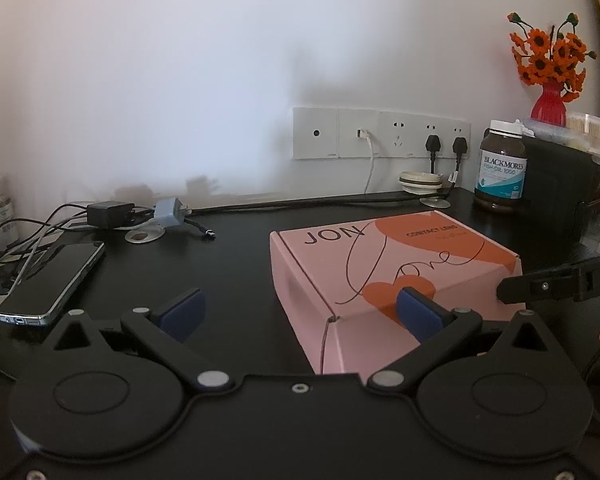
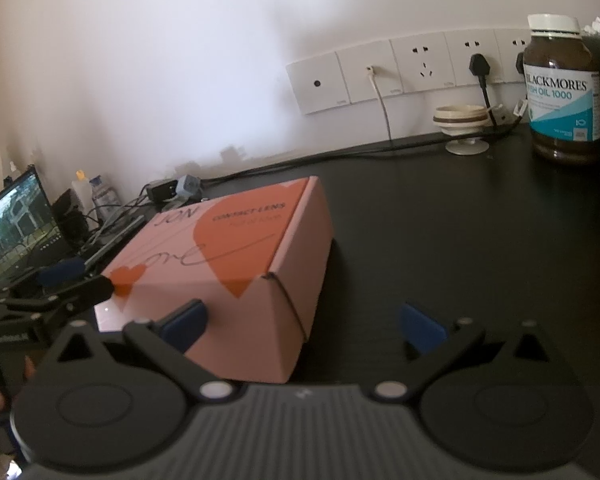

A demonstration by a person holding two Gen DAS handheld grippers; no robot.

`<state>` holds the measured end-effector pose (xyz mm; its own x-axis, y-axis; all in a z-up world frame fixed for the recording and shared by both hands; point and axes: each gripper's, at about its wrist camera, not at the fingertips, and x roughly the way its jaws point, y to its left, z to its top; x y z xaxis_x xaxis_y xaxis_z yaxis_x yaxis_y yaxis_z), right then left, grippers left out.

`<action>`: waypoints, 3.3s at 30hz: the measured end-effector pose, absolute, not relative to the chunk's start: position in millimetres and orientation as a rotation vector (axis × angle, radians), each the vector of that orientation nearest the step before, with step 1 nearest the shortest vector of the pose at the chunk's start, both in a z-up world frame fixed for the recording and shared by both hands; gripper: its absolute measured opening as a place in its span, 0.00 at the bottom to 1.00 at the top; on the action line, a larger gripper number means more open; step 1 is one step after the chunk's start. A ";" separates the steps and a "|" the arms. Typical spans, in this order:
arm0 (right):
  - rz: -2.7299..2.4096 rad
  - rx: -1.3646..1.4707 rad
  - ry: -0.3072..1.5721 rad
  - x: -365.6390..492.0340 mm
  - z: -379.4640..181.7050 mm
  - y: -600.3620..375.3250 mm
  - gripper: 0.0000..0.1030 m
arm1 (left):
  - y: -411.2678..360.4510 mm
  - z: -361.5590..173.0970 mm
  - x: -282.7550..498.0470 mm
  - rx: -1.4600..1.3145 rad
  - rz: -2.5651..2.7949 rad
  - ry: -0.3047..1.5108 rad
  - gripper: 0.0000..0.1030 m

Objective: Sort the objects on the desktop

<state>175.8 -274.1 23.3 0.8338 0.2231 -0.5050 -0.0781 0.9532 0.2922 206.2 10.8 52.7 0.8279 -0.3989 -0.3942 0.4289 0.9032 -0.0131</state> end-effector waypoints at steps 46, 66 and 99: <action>0.171 0.291 0.574 178.6 19.7 -278.5 0.99 | -23.3 107.4 283.5 0.100 -0.343 0.387 1.00; 0.202 0.270 0.571 177.8 17.2 -273.8 0.99 | -31.4 58.4 352.9 0.011 -0.424 0.653 1.00; 0.143 0.528 0.645 195.3 16.0 -246.7 0.99 | -26.5 69.9 325.0 0.138 -0.400 0.572 1.00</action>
<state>195.3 -246.7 16.0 0.7943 0.2867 -0.5357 0.0344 0.8590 0.5109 325.0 -26.5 69.9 0.7665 -0.3297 -0.5512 0.4052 0.9141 0.0167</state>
